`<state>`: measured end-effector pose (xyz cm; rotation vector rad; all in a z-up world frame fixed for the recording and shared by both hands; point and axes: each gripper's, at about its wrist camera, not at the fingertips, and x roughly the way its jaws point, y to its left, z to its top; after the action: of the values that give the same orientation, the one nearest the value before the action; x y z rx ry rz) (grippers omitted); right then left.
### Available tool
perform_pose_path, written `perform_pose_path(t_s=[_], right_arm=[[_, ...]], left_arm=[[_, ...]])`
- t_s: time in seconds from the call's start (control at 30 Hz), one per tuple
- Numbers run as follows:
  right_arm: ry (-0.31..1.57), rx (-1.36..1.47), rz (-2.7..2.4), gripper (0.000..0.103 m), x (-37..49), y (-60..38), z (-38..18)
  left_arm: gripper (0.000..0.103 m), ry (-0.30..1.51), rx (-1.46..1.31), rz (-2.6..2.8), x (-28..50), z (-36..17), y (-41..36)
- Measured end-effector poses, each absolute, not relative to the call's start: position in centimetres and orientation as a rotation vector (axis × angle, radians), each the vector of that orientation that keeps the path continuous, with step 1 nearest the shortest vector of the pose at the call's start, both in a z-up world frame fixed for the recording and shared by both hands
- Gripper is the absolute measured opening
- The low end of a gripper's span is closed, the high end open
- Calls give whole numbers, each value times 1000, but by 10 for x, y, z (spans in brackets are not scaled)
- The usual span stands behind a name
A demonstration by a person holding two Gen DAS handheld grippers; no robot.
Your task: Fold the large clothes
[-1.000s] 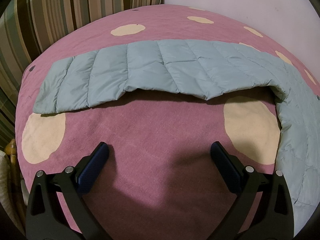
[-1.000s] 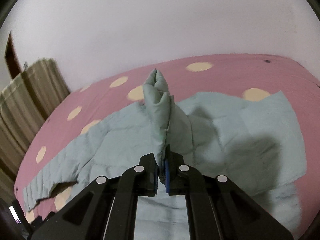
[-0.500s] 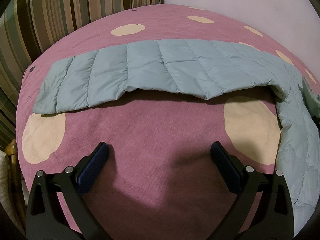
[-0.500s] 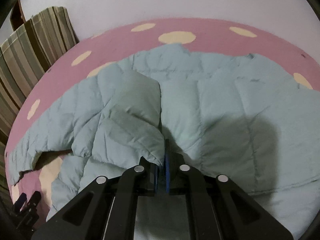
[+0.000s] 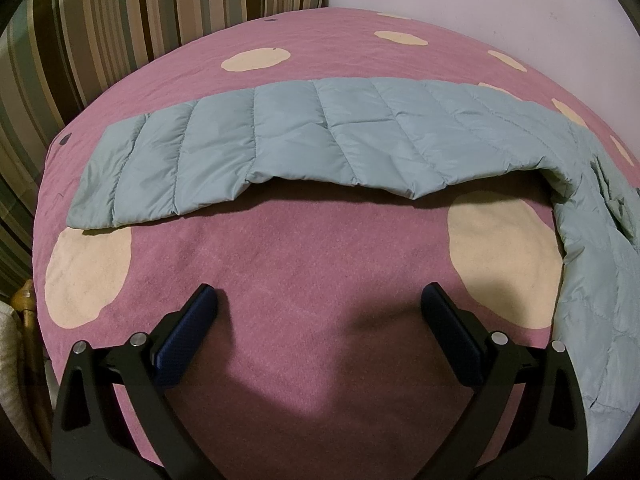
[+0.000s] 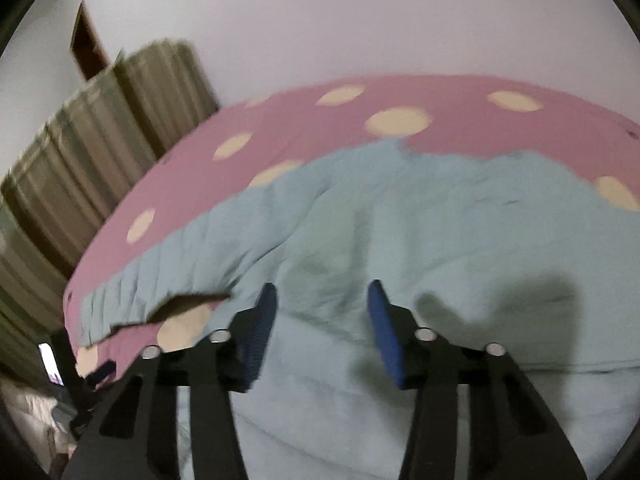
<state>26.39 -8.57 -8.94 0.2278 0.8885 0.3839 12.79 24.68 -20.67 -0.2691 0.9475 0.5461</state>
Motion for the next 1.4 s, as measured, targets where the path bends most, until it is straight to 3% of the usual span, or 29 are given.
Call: perform_pose_path(t_s=[0.13,0.2,0.37,0.6,0.77,0.93,1.13,1.27,1.37,1.4], right_arm=[[824,319,165,22,270,-192,-78],[823,398,55,19,280,-246,-87],[901,448,-73,19,316,-317,-132],[1033,517,-70,16,348,-321,-194],[993,488,-71,16,335,-316,-174],[972,468,-65,18,306,-315,-163],[1039,460,-79,18,305,-308,-197],[992,503,-70,19,297,-313,-180],[938,500,-106,31,278,-325,-161],[922,486,-145,42,271,-330,-156]], left_arm=[[101,948,-268,546,128,-207,247],[101,949,-266,546,128,-207,247],[101,949,-264,546,128,-207,247],[101,951,-261,546,128,-208,248],[101,951,-261,546,129,-207,247],[101,951,-261,547,129,-207,247],[101,952,-260,547,129,-207,247],[101,950,-264,546,128,-207,248],[101,953,-258,548,129,-207,247],[101,952,-259,548,128,-207,247]])
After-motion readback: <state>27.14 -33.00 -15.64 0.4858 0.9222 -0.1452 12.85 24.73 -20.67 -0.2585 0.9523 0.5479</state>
